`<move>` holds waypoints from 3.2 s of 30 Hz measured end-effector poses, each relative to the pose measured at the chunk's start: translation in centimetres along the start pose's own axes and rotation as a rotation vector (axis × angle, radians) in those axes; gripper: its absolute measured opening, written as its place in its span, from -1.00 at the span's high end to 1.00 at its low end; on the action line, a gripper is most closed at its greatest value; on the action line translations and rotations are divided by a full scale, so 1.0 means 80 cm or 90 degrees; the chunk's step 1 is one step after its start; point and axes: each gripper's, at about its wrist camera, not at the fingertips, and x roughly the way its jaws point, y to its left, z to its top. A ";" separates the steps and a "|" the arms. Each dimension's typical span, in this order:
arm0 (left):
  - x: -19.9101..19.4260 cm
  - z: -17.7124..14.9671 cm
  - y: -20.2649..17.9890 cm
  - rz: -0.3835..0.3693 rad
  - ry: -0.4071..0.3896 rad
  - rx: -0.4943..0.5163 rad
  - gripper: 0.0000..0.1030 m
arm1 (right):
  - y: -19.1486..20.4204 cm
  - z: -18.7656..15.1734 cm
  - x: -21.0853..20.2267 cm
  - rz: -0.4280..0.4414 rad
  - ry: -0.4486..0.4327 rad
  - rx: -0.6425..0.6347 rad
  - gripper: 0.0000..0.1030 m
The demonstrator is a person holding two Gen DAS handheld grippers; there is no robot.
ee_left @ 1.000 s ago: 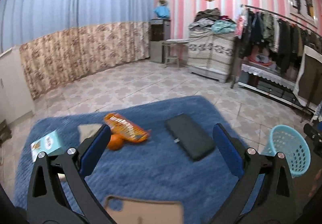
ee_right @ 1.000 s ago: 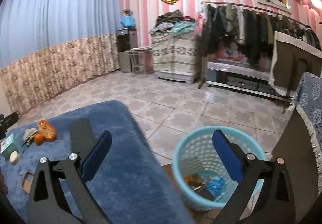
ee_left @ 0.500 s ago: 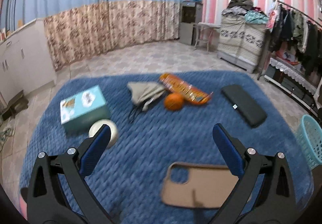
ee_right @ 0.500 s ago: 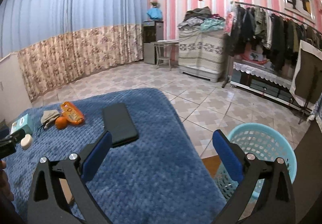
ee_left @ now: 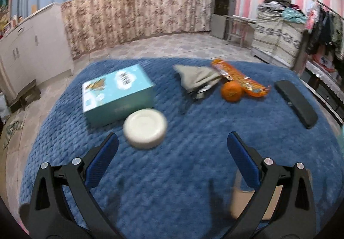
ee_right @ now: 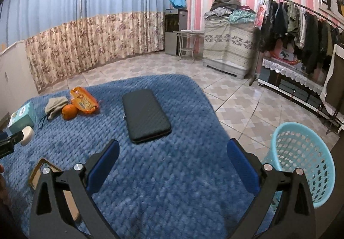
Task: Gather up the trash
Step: 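Grasp the white round lid with the left gripper and lift it, then grasp the orange with the right gripper while the left gripper holds the white lid, then carry the white lid and orange over the wastebasket with both grippers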
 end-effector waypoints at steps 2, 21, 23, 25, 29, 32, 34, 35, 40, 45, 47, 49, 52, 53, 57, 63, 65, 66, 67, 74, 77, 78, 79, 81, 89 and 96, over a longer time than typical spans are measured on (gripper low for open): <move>0.015 -0.006 0.015 0.022 0.016 -0.022 -0.89 | 0.006 -0.003 0.008 0.005 0.006 -0.003 -0.90; 0.090 0.015 0.037 0.030 0.085 -0.072 -0.19 | 0.128 0.041 0.091 0.146 0.069 -0.062 -0.90; 0.088 0.014 0.034 0.031 0.080 -0.063 -0.19 | 0.150 0.044 0.101 0.163 0.074 -0.080 -0.90; 0.090 0.012 0.040 0.021 0.084 -0.081 -0.22 | 0.172 0.044 0.108 0.176 0.080 -0.106 -0.90; 0.091 0.010 0.040 0.035 0.090 -0.091 -0.35 | 0.217 0.046 0.126 0.196 0.090 -0.155 -0.90; 0.102 0.013 0.040 0.041 0.104 -0.085 -0.35 | 0.238 0.050 0.139 0.214 0.104 -0.160 -0.88; 0.103 0.015 0.042 0.037 0.104 -0.089 -0.27 | 0.250 0.052 0.145 0.221 0.110 -0.166 -0.80; 0.102 0.015 0.042 0.031 0.101 -0.088 -0.18 | 0.256 0.053 0.149 0.225 0.117 -0.171 -0.75; 0.081 0.013 0.053 0.056 0.068 -0.106 -0.18 | 0.280 0.046 0.162 0.247 0.149 -0.185 -0.49; 0.061 0.011 0.069 0.113 0.019 -0.139 -0.18 | 0.309 0.042 0.180 0.261 0.174 -0.209 -0.25; 0.062 0.010 0.074 0.112 0.019 -0.155 -0.18 | 0.318 0.044 0.191 0.261 0.183 -0.207 -0.19; 0.066 0.009 0.072 0.111 0.029 -0.153 -0.18 | 0.322 0.048 0.198 0.265 0.184 -0.194 -0.16; 0.066 0.010 0.070 0.110 0.029 -0.151 -0.18 | 0.327 0.052 0.202 0.269 0.176 -0.188 0.15; 0.067 0.010 0.070 0.109 0.028 -0.152 -0.18 | 0.327 0.052 0.201 0.271 0.173 -0.193 0.25; 0.071 0.009 0.069 0.108 0.030 -0.149 -0.18 | 0.316 0.053 0.188 0.272 0.153 -0.206 0.37; 0.059 0.007 0.070 0.101 0.012 -0.138 -0.18 | 0.275 0.046 0.136 0.279 0.121 -0.189 0.38; 0.053 0.008 0.065 0.093 0.000 -0.130 -0.18 | 0.254 0.042 0.114 0.277 0.109 -0.179 0.38; 0.048 0.008 0.061 0.088 -0.005 -0.124 -0.18 | 0.244 0.040 0.105 0.276 0.104 -0.174 0.38; 0.042 0.009 0.055 0.079 -0.008 -0.119 -0.18 | 0.233 0.038 0.095 0.272 0.097 -0.170 0.38; -0.003 0.024 0.001 0.033 -0.048 -0.078 -0.18 | 0.120 0.029 0.024 0.223 0.050 -0.127 0.57; -0.018 0.028 -0.031 0.010 -0.062 -0.059 -0.18 | 0.070 0.024 0.009 0.197 0.049 -0.117 0.56; -0.022 0.028 -0.043 0.000 -0.064 -0.052 -0.18 | 0.057 0.021 0.006 0.186 0.051 -0.115 0.57; -0.025 0.027 -0.053 -0.008 -0.064 -0.047 -0.18 | 0.037 0.015 0.005 0.172 0.058 -0.106 0.57; -0.031 0.024 -0.067 -0.020 -0.060 -0.039 -0.18 | 0.011 0.006 0.007 0.156 0.073 -0.085 0.56; -0.047 0.000 -0.079 -0.031 -0.046 -0.012 -0.18 | -0.040 -0.024 0.020 0.115 0.095 -0.021 0.34; -0.044 0.001 -0.044 -0.001 -0.034 -0.012 -0.18 | 0.035 -0.037 0.023 0.187 0.091 -0.038 -0.24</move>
